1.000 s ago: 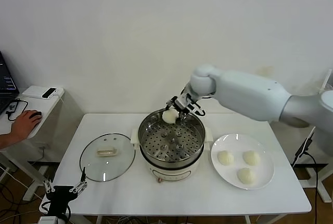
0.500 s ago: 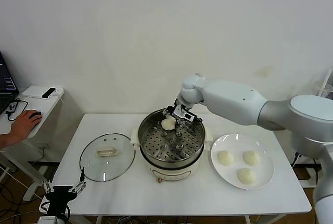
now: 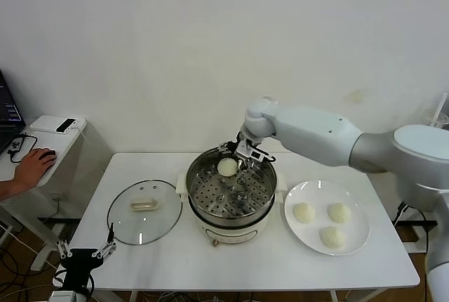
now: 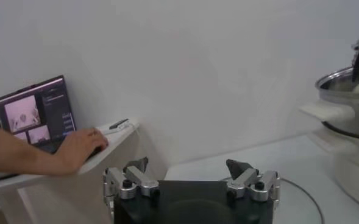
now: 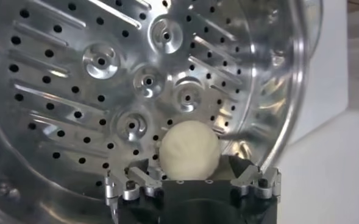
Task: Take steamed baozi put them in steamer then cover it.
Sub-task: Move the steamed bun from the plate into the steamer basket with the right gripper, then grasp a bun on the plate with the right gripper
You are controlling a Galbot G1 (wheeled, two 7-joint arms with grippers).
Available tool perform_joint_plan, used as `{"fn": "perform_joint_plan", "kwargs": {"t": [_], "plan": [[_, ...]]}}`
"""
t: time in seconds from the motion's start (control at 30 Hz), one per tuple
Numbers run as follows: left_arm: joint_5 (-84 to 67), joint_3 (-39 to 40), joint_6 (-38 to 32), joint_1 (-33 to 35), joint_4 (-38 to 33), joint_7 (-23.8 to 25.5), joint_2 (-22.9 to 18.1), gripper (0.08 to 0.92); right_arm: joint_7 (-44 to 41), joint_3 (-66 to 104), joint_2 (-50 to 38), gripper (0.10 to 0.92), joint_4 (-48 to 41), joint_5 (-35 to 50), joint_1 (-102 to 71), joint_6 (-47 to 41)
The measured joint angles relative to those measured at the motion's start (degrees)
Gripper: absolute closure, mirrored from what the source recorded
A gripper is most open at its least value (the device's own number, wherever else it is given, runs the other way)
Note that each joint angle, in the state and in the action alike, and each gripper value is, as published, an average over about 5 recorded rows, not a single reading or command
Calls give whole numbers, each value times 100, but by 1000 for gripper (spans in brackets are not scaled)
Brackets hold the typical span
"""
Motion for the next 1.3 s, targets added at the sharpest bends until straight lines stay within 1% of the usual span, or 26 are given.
{"fn": "perform_joint_plan", "kwargs": {"t": [0.3, 0.47, 0.6, 0.8, 0.93, 1.13, 1.3], "plan": [[-48, 12, 18, -10, -124, 18, 82, 177, -152, 72, -1065, 203, 1196, 859, 477, -1530], [-122, -27, 53, -59, -149, 24, 158, 177, -193, 97, -1882, 203, 1870, 1061, 537, -2268], [-216, -78, 100, -126, -154, 40, 229, 177, -249, 178, -2580, 203, 2324, 1109, 470, -2693], [-318, -92, 121, -218, -111, 43, 322, 177, -337, 266, -3456, 203, 2759, 994, 151, -3040], [-373, -114, 128, -247, -96, 44, 382, 177, -345, 336, -3831, 203, 2901, 863, -142, -3169], [-468, -202, 144, -274, -51, 46, 454, 177, -331, 742, -4096, 203, 2958, 661, -823, -3273], [-501, -288, 145, -249, -20, 53, 453, 177, -299, 1188, -4093, 203, 2804, 449, -1465, -3286]]}}
